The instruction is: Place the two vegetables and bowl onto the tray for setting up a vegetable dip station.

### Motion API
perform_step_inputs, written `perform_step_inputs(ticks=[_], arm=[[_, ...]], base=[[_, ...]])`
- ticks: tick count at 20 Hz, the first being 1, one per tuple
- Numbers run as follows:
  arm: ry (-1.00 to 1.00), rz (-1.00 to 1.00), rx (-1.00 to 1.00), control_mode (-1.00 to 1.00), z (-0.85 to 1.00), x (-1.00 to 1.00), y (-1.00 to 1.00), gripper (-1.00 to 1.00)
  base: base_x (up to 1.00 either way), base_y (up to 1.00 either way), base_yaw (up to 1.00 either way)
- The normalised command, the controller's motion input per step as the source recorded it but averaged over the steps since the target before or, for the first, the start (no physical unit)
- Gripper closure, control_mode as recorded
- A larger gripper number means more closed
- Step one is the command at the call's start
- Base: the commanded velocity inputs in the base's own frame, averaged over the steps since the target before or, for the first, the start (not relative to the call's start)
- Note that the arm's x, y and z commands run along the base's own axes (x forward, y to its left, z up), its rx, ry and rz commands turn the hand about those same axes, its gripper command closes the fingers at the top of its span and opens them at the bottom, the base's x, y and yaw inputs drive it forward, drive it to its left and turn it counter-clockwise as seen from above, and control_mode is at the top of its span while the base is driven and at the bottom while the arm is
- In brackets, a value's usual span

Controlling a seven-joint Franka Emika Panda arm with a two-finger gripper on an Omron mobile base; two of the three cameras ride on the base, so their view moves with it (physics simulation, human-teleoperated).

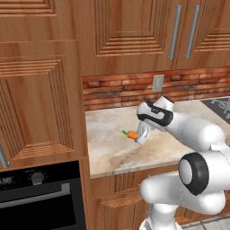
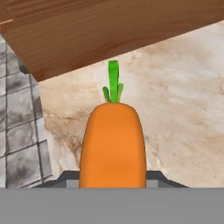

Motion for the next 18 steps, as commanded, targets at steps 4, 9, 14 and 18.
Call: perform_step_inputs(ticks=[4, 9, 14, 18], arm=[[-0.02, 0.22, -0.05, -1.0, 0.25, -0.38, -0.12, 1.0], [-0.01, 0.13, -0.06, -1.0, 0.2, -0.38, -0.09, 1.0], [-0.01, 0.01, -0.08, -1.0, 0.19, -0.32, -0.03, 1.0], [0.0, 0.0, -0.09, -1.0, 0.16, -0.19, -0.03, 1.0]], base=[[0.0, 0.0, 0.0], [0.0, 0.0, 0.0], [0.0, 0.0, 0.0], [0.0, 0.0, 0.0]])
